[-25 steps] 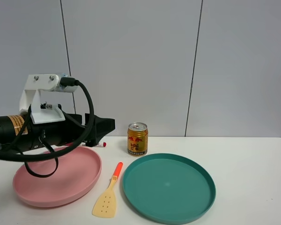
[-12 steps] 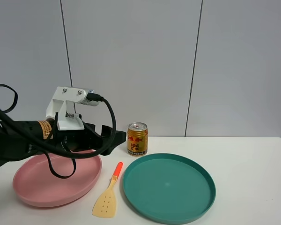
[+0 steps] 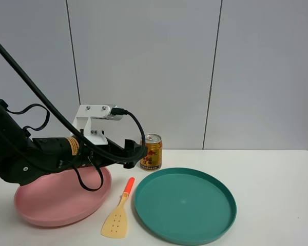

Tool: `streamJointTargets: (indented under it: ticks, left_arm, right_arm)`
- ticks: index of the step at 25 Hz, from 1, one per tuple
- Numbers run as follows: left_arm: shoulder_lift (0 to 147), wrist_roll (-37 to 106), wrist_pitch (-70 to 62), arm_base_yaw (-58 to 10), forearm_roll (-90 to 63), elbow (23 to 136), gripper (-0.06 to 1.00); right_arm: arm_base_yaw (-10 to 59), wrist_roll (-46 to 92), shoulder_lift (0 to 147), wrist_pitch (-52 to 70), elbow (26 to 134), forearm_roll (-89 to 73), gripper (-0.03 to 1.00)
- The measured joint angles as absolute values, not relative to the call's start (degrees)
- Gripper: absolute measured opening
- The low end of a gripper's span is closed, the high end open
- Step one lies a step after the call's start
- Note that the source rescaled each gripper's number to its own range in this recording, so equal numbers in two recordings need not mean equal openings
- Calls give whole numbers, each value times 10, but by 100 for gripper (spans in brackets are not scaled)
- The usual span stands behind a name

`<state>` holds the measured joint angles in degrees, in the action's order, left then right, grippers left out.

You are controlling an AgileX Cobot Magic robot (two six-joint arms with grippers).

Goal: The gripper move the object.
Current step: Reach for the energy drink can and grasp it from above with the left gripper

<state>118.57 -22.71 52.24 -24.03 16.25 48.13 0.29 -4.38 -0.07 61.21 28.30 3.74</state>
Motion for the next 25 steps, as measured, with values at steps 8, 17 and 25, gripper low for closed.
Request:
streamJointTargets:
  ticks: [8,17,25]
  left_arm:
    - [1223,-227,520,-243,204,538,100]
    - [1272,-227,542,-265,211,569,100]
    - [1291,-226,571,-265,205,569,100]
  right_arm:
    - [3,-44,-1,612,283,37,100]
    - [3,-44,-1,612,283,37,100]
    - [3,-44,-1,612,283,37,100]
